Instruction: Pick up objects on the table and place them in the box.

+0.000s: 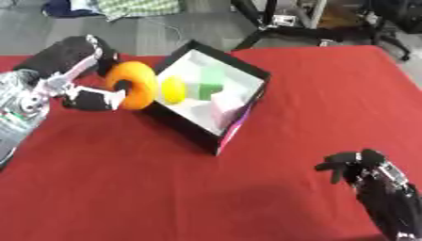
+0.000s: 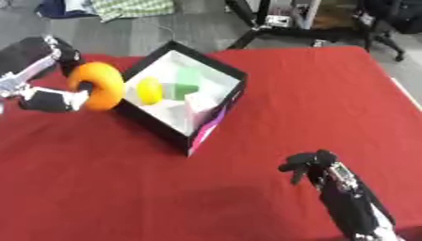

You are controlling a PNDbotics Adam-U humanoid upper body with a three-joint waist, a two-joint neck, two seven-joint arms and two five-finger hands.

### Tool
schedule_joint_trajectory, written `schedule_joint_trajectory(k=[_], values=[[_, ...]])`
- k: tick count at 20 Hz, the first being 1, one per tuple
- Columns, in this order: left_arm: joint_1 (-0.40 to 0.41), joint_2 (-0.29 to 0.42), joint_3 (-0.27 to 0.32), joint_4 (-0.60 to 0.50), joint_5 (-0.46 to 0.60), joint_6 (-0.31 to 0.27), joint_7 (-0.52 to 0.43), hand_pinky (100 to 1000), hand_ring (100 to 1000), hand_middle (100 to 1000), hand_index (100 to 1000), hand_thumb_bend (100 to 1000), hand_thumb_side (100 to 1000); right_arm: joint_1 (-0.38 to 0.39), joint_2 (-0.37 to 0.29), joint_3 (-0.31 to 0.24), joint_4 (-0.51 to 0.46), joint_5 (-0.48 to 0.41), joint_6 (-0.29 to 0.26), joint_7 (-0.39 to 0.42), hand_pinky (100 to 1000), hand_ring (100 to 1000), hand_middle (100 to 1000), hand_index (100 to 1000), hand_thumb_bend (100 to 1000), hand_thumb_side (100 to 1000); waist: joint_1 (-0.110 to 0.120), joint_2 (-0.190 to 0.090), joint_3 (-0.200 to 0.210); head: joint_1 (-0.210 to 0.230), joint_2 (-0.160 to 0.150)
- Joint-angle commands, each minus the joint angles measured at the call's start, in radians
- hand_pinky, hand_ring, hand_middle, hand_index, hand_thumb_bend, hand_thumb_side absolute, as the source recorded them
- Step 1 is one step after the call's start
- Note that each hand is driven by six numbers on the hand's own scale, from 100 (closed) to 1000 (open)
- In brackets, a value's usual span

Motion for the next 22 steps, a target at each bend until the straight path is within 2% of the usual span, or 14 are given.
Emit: schedule_joint_trajectory(k=[1, 6, 13, 15, 17, 19, 20, 21, 22], values=[[-0.07, -0.013, -0.004, 0.029, -0.037, 0.007, -0.014, 722, 530, 445, 621, 100, 201, 0.0, -0.013, -0.003, -0.013, 0.004, 0.004, -0.003, 1000, 717, 410, 690, 100, 1000, 0.01, -0.021, -0.002, 0.005, -0.001], [-0.167, -0.145, -0.048, 0.231, -0.142, -0.044, -0.018, 723, 539, 459, 634, 100, 196, -0.001, -0.01, 0.001, -0.011, 0.004, 0.01, -0.003, 1000, 717, 410, 690, 100, 1000, 0.007, -0.02, -0.008, 0.012, 0.005], [-0.237, -0.345, -0.051, 0.522, -0.299, -0.101, 0.059, 724, 541, 478, 656, 100, 198, -0.008, -0.007, 0.008, -0.013, -0.009, 0.006, 0.01, 1000, 717, 410, 690, 100, 1000, -0.001, -0.019, -0.025, 0.029, 0.009], [-0.243, -0.389, -0.043, 0.588, -0.334, -0.112, 0.095, 725, 550, 499, 678, 100, 197, -0.01, -0.007, 0.01, -0.013, -0.012, 0.007, 0.013, 1000, 717, 410, 690, 100, 1000, -0.002, -0.019, -0.029, 0.035, 0.01], [-0.241, -0.416, -0.043, 0.636, -0.364, -0.126, 0.127, 730, 576, 558, 762, 100, 212, -0.012, -0.006, 0.011, -0.013, -0.015, 0.007, 0.016, 1000, 716, 410, 690, 100, 1000, -0.002, -0.018, -0.032, 0.035, 0.011], [-0.237, -0.436, -0.042, 0.671, -0.391, -0.131, 0.163, 731, 584, 578, 811, 100, 371, -0.012, -0.006, 0.01, -0.012, -0.015, 0.009, 0.014, 1000, 716, 410, 690, 100, 1000, -0.001, -0.017, -0.034, 0.035, 0.013], [-0.236, -0.443, -0.041, 0.685, -0.401, -0.133, 0.179, 731, 584, 578, 811, 100, 371, -0.012, -0.006, 0.01, -0.012, -0.015, 0.01, 0.014, 1000, 716, 410, 690, 100, 1000, -0.002, -0.017, -0.034, 0.035, 0.013], [-0.235, -0.447, -0.041, 0.695, -0.408, -0.136, 0.194, 733, 592, 597, 851, 136, 625, -0.013, -0.006, 0.011, -0.013, -0.015, 0.01, 0.014, 1000, 717, 410, 690, 100, 988, -0.002, -0.017, -0.034, 0.035, 0.013], [-0.232, -0.448, -0.041, 0.7, -0.411, -0.14, 0.207, 735, 598, 608, 865, 167, 711, -0.013, -0.006, 0.011, -0.014, -0.016, 0.009, 0.016, 1000, 717, 410, 690, 100, 1000, -0.002, -0.017, -0.034, 0.033, 0.012]])
